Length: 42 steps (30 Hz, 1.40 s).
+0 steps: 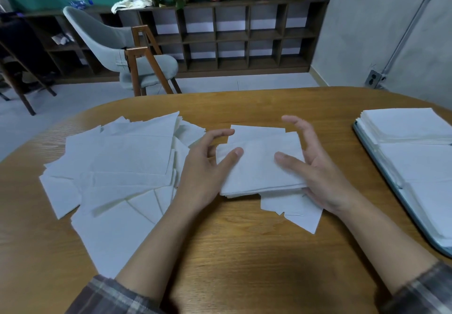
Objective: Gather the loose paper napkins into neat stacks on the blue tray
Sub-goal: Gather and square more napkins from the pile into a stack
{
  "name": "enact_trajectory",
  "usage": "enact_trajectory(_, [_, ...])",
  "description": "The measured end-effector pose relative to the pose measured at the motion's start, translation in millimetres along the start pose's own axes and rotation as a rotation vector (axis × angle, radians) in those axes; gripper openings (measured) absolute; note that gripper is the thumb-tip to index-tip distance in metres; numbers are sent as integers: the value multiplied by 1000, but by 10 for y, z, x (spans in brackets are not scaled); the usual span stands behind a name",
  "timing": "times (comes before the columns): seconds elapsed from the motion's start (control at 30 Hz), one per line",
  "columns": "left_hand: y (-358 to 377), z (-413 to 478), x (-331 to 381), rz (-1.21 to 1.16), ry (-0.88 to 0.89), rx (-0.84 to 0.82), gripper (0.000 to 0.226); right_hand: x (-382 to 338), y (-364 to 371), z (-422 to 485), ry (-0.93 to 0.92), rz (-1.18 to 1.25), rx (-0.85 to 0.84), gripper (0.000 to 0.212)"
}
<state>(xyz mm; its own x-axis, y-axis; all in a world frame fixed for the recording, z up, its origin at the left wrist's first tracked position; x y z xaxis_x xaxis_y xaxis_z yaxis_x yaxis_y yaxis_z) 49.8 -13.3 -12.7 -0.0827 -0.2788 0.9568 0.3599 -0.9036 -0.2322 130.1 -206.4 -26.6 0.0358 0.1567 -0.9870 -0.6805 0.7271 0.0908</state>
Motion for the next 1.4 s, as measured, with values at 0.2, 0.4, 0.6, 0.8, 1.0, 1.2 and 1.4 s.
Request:
enact_trajectory(0.2, [57,-56,29,255,206,95,44,-25,-96,-5,-17,-332,93,27])
enact_trajectory(0.4, [528,-186,-15,555,421,-382,22,-68,-433,-21,-73,-428,393,32])
enact_trajectory(0.6, [568,-220,-89,634,405,-474,24,-16,-436,-4,-97,-444,398,31])
enact_trajectory(0.8, [511,-204,-77,583,408,-434,6,-23,-431,-6,-108,-442,391,31])
enact_trajectory(1.0, [522,-199,-86,603,385,-426,15,-10,-427,0,-107,-444,369,31])
enact_trajectory(1.2, [545,-190,-160,828,339,-345,52,-14,-385,5,-119,-458,341,31])
enact_trajectory(1.4, [481,-170,-151,831,391,-338,27,-53,-348,2,-143,-450,308,40])
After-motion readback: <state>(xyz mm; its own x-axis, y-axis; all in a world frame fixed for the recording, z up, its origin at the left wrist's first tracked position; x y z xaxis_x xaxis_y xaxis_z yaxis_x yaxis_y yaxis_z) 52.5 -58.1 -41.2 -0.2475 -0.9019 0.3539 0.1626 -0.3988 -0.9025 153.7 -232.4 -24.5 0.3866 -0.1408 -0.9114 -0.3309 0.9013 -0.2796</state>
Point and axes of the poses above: each hand's wrist, its own z-axis towards the middle knuckle, its own y-axis out of the palm, x = y × z, the point moved 7 cm from there along z, towards the middle knuckle, and after that the axes turned 4 degrees about -x, right-handed, at the moved point
